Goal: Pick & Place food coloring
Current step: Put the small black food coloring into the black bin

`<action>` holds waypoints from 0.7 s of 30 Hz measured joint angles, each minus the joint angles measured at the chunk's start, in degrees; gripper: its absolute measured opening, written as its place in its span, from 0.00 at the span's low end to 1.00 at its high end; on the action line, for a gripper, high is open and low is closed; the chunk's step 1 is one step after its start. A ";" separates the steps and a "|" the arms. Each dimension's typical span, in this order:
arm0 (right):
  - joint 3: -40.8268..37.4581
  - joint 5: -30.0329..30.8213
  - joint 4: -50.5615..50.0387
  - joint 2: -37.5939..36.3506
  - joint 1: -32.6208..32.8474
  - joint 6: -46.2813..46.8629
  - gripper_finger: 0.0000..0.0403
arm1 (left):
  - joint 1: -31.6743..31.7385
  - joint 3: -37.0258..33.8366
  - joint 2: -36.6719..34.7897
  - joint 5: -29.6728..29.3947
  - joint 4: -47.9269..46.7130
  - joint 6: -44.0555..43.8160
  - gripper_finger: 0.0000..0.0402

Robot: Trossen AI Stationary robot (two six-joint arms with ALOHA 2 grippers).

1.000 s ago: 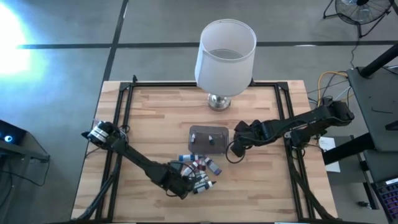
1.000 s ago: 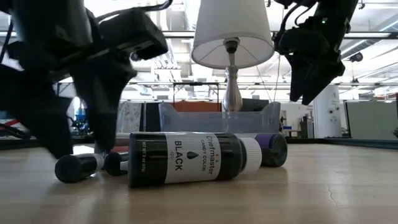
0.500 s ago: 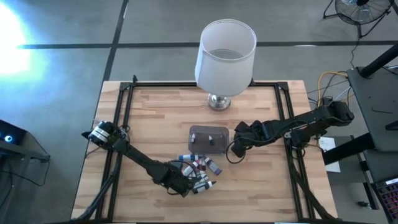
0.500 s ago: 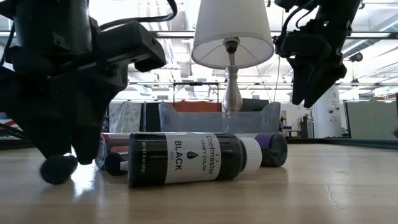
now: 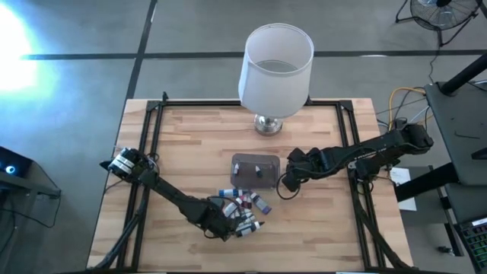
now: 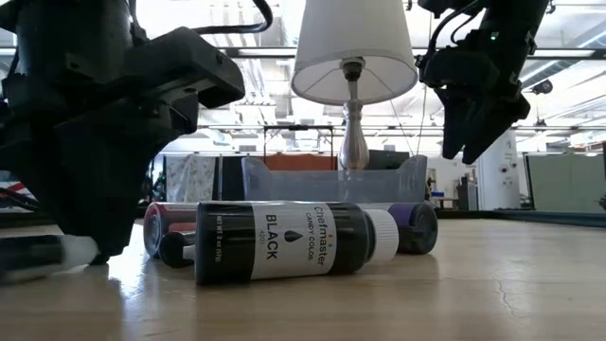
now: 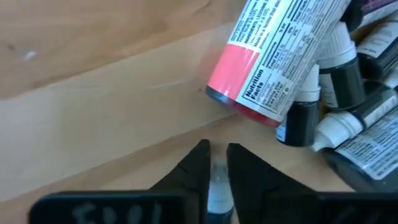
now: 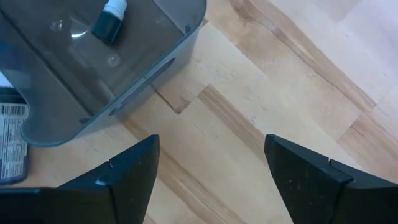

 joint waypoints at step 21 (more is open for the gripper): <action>0.00 1.19 0.53 -0.20 0.42 3.54 0.67 | 0.83 -0.15 -8.92 -6.81 -16.43 12.09 0.09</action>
